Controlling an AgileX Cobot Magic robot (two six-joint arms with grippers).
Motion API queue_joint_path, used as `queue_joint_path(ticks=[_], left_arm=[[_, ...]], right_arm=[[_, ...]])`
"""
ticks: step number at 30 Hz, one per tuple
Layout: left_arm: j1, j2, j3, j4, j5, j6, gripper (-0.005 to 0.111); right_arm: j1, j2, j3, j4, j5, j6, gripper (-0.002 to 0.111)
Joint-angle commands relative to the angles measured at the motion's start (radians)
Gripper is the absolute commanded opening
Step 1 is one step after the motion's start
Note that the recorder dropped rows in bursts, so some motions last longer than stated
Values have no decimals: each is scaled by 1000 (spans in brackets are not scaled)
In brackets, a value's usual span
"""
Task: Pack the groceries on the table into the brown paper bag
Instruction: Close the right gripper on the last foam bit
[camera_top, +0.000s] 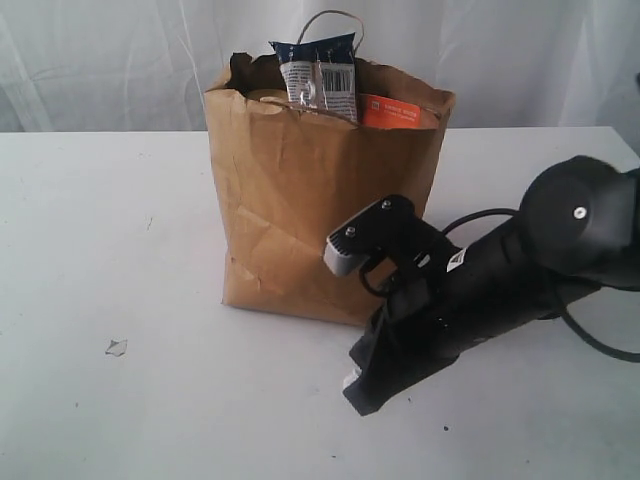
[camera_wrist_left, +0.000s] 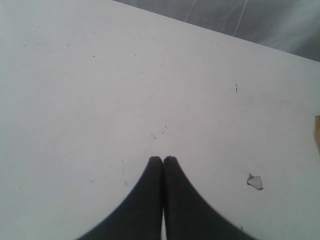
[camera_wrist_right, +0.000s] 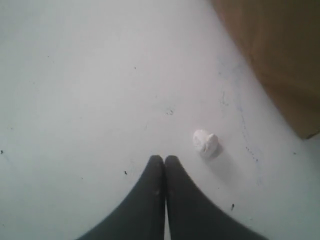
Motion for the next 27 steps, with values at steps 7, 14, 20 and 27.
queue_joint_path(ticks=[7, 14, 20, 27], left_arm=[[3, -5, 4, 4, 1, -2, 0], [3, -5, 4, 4, 1, -2, 0], [3, -5, 4, 4, 1, -2, 0], [3, -5, 4, 4, 1, -2, 0]], right_arm=[[0, 71, -7, 8, -76, 4, 28], [2, 245, -54, 10, -106, -58, 44], [2, 296, -84, 70, -153, -58, 44], [2, 312, -87, 65, -92, -66, 34]])
